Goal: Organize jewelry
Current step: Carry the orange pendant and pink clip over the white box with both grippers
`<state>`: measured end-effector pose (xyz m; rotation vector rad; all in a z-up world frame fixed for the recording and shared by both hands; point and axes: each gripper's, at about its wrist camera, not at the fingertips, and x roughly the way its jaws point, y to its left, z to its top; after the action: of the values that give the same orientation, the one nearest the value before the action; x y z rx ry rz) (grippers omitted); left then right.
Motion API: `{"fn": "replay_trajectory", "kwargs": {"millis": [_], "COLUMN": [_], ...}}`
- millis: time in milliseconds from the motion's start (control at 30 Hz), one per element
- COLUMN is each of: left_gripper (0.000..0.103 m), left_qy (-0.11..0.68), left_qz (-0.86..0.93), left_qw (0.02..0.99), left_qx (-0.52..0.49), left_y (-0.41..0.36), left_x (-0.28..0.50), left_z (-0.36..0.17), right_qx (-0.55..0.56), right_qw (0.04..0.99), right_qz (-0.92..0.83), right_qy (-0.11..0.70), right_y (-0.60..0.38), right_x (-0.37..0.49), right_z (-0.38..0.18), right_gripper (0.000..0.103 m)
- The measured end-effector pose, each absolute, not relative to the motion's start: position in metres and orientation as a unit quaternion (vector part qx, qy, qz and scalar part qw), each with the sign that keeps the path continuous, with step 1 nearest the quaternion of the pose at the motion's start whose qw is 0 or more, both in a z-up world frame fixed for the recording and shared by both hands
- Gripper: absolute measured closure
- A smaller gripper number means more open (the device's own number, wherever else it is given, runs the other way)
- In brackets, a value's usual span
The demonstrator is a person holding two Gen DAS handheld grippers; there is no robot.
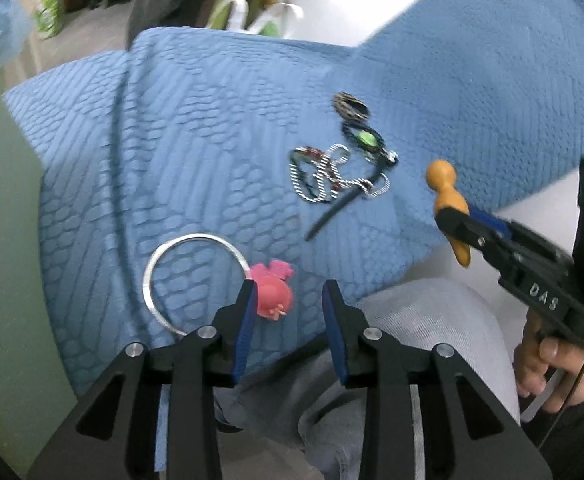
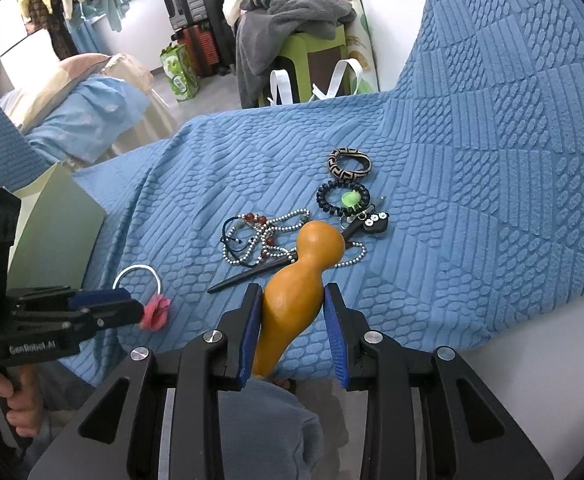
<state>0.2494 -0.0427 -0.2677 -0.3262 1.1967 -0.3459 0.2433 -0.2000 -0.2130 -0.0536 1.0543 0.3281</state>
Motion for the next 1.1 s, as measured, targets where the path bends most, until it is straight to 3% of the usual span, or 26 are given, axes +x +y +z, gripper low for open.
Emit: {"fn": "replay_trajectory", "kwargs": {"millis": [367, 400, 533, 567, 667, 1100], "left_gripper": [0.07, 0.077, 0.078, 0.085, 0.085, 0.085], "left_qy": [0.572, 0.574, 0.57, 0.568, 0.567, 0.521], "left_qz": [-0.14, -0.135, -0.129, -0.127, -0.125, -0.106], "left_qw": [0.802, 0.802, 0.806, 0.807, 0.805, 0.833], "left_qx": [-0.101, -0.094, -0.097, -0.102, -0.121, -0.152], "left_y": [-0.056, -0.058, -0.06, -0.058, -0.05, -0.02], "left_x": [0.252, 0.252, 0.253, 0.253, 0.254, 0.241], "left_z": [-0.282, -0.284, -0.284, -0.283, -0.28, -0.199], "right_qx": [-0.023, -0.026, -0.029, -0.03, -0.031, -0.043], "right_qw": [0.857, 0.857, 0.856, 0.855, 0.854, 0.875], "right_qz": [0.153, 0.152, 0.149, 0.149, 0.15, 0.166], "right_qy": [0.492, 0.491, 0.494, 0.495, 0.497, 0.453], "right_y": [-0.207, -0.207, -0.207, -0.207, -0.205, -0.184], "right_x": [0.241, 0.242, 0.242, 0.242, 0.24, 0.234], "right_z": [-0.202, -0.201, -0.203, -0.204, -0.204, -0.15], "right_gripper": [0.075, 0.075, 0.075, 0.075, 0.075, 0.075]}}
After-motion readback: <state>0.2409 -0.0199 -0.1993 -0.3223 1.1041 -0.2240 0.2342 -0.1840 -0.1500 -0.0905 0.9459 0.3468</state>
